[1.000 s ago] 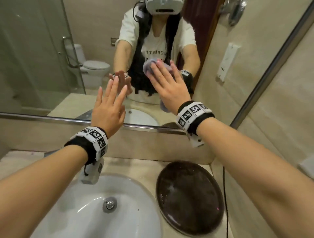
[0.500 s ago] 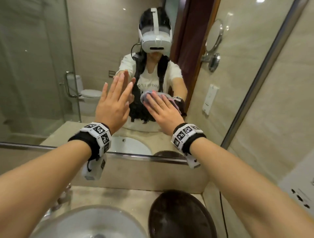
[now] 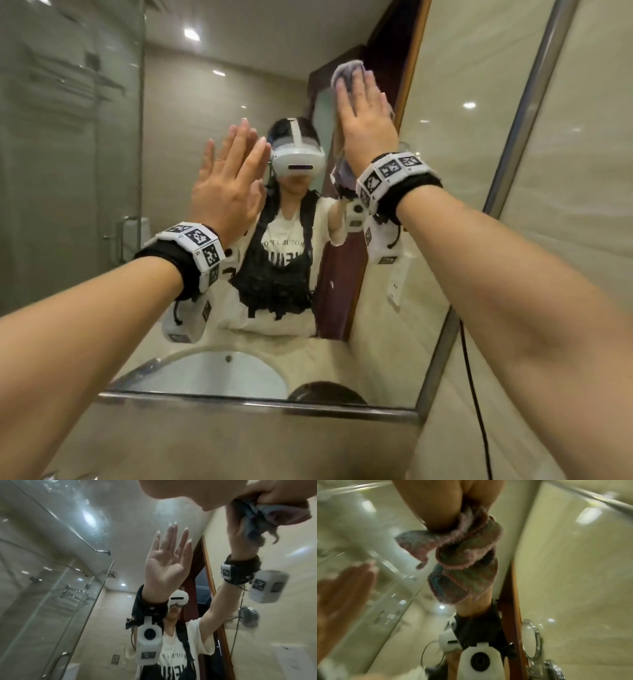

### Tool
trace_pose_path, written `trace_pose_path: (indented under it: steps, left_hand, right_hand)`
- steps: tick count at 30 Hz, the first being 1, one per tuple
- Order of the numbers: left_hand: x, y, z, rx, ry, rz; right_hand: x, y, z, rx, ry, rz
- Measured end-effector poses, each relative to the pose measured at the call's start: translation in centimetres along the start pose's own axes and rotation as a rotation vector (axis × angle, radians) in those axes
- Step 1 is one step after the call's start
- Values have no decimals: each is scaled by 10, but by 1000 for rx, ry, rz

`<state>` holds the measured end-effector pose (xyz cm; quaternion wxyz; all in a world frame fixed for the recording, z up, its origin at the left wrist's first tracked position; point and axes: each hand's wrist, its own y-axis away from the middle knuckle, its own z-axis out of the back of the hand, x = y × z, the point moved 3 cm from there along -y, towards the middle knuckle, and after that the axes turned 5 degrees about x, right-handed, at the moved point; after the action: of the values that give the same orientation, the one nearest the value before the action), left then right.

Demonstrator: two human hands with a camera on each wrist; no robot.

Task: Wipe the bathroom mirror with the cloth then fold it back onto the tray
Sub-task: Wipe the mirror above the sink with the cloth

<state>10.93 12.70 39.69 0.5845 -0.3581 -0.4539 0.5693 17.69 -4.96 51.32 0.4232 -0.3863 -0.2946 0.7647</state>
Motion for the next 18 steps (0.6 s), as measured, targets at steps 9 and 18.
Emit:
trace_pose_path:
  steps: [9,18]
  left_hand:
    - [-18,-39,12,-89,38,-40]
    - [-63,-74,11,-162,143,-48]
  right_hand:
    - [-101,51,-20,-31,-188,-783]
    - [-29,12,4,76,48,189]
